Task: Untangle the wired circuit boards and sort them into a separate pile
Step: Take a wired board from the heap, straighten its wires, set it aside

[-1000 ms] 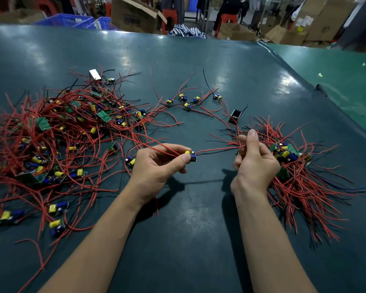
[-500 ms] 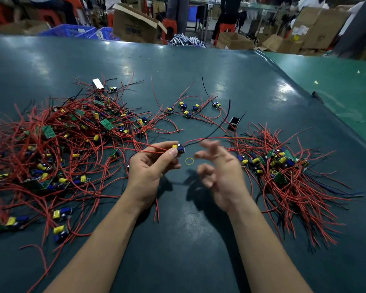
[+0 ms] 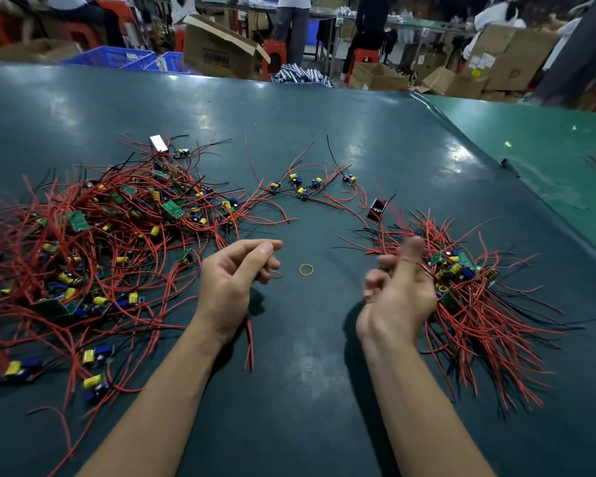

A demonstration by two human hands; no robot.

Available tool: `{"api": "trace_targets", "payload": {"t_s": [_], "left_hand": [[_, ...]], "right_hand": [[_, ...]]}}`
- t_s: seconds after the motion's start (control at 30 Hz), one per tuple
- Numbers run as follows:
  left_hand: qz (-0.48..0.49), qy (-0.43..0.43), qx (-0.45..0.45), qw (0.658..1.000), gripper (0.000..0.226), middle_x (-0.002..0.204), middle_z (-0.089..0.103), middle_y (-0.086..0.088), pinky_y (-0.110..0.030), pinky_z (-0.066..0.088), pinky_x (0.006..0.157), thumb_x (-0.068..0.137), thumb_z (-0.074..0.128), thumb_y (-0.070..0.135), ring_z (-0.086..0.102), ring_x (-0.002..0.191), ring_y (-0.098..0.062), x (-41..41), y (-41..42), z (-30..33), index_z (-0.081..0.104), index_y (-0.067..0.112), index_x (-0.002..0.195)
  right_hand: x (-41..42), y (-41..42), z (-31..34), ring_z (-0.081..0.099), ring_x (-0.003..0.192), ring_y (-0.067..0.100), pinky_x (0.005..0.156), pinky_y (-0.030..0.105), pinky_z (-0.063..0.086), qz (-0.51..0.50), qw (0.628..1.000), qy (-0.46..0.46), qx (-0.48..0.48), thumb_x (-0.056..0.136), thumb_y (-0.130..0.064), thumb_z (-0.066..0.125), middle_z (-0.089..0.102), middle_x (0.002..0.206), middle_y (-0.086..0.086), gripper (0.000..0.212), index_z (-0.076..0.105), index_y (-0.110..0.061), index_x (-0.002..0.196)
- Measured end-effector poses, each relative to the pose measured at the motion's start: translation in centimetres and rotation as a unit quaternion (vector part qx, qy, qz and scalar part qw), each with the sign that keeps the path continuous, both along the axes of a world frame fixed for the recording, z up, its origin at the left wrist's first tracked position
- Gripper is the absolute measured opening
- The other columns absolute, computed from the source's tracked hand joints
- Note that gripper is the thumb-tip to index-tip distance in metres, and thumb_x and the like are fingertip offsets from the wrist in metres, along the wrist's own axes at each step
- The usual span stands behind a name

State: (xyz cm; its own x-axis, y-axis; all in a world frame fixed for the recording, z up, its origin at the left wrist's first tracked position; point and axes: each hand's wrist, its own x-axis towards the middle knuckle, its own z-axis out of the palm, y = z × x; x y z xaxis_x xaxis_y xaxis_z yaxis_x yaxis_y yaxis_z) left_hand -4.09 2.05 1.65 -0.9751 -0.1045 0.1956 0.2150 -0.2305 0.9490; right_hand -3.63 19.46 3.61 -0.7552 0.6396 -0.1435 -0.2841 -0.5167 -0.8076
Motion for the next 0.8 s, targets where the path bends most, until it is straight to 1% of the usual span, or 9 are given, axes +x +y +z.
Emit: {"api": "trace_targets", "payload": {"t_s": [0.07,0.13,0.23,0.33,0.4,0.47,0.53,0.67,0.8], "left_hand": [[0.043,0.001,-0.018,0.999,0.017,0.068,0.067,-0.004,-0.02,0.046,0.061,0.088,0.06,0.021,0.056,0.064,-0.014,-0.2,-0.3,0.1,0.076,0.015,0.086],[0.092,-0.006,-0.049,0.995,0.018,0.065,0.068,0.001,-0.016,0.046,0.06,0.093,0.061,0.015,0.058,0.062,-0.008,-0.5,-0.5,0.2,0.076,0.017,0.083],[0.195,0.006,-0.173,0.965,0.02,0.064,0.068,0.009,-0.014,0.047,0.062,0.094,0.062,0.014,0.061,0.062,-0.002,-0.6,-1.3,0.1,0.073,0.025,0.08],[0.281,0.014,-0.355,0.891,0.007,0.083,0.068,0.001,-0.028,0.049,0.076,0.089,0.066,0.018,0.062,0.08,-0.015,-0.6,-2.5,-0.3,0.073,0.02,0.09],[0.323,-0.014,-0.462,0.826,0.017,0.1,0.064,-0.01,-0.039,0.042,0.089,0.086,0.067,0.018,0.054,0.099,-0.031,-0.8,-3.2,-0.7,0.073,0.012,0.101],[0.371,-0.036,-0.512,0.774,0.021,0.108,0.061,-0.014,-0.044,0.04,0.089,0.085,0.067,0.02,0.049,0.105,-0.037,-1.0,-3.8,-0.5,0.072,0.013,0.104],[0.399,-0.062,-0.537,0.74,0.025,0.114,0.059,-0.015,-0.047,0.04,0.089,0.085,0.067,0.024,0.046,0.109,-0.04,-1.0,-4.6,-0.3,0.071,0.015,0.108],[0.388,-0.15,-0.539,0.732,0.034,0.119,0.06,-0.02,-0.048,0.04,0.094,0.088,0.063,0.03,0.047,0.112,-0.043,-1.3,-7.3,-0.3,0.069,0.013,0.117],[0.368,-0.174,-0.523,0.749,0.03,0.106,0.068,-0.02,-0.05,0.05,0.088,0.092,0.06,0.035,0.055,0.104,-0.045,-1.5,-8.7,-0.3,0.076,0.012,0.102]], "right_hand": [[-0.2,1.1,0.0,0.055,0.043,0.006,0.036,0.016,0.034,0.042,0.996,-0.025,-0.08,0.083,-0.05,0.065,0.069,0.076,0.0,0.037,0.057,-0.015,0.095],[-0.3,1.0,-0.1,0.058,0.048,0.007,0.038,0.016,0.036,0.091,0.993,-0.037,-0.066,0.093,-0.045,0.06,0.072,0.082,-0.001,0.033,0.06,-0.014,0.103],[-0.4,0.0,-0.2,0.055,0.046,0.01,0.038,0.016,0.034,0.104,0.994,-0.035,-0.022,0.096,-0.041,0.057,0.07,0.083,-0.001,0.029,0.06,-0.014,0.107],[-0.5,-0.2,-0.1,0.055,0.046,0.011,0.038,0.018,0.035,0.134,0.99,-0.046,-0.018,0.099,-0.037,0.055,0.069,0.087,0.002,0.024,0.061,-0.015,0.107],[-0.4,-0.3,-0.1,0.056,0.047,0.011,0.038,0.018,0.035,0.216,0.974,-0.061,0.026,0.099,-0.036,0.053,0.07,0.083,0.0,0.023,0.065,-0.017,0.104],[0.0,-1.0,-0.1,0.057,0.049,0.01,0.038,0.018,0.035,0.321,0.94,-0.075,0.085,0.099,-0.034,0.053,0.071,0.078,-0.002,0.023,0.068,-0.017,0.098],[0.2,-1.9,-0.3,0.056,0.049,0.011,0.039,0.018,0.036,0.383,0.911,-0.081,0.133,0.097,-0.031,0.056,0.07,0.076,0.0,0.022,0.07,-0.015,0.091],[0.2,-2.0,-0.4,0.054,0.048,0.011,0.038,0.019,0.037,0.371,0.913,-0.085,0.148,0.097,-0.024,0.058,0.067,0.071,0.001,0.021,0.069,-0.011,0.086],[0.2,-1.8,-0.4,0.054,0.048,0.011,0.039,0.02,0.037,0.374,0.913,-0.086,0.139,0.098,-0.024,0.057,0.067,0.07,0.001,0.021,0.069,-0.01,0.087]]}}
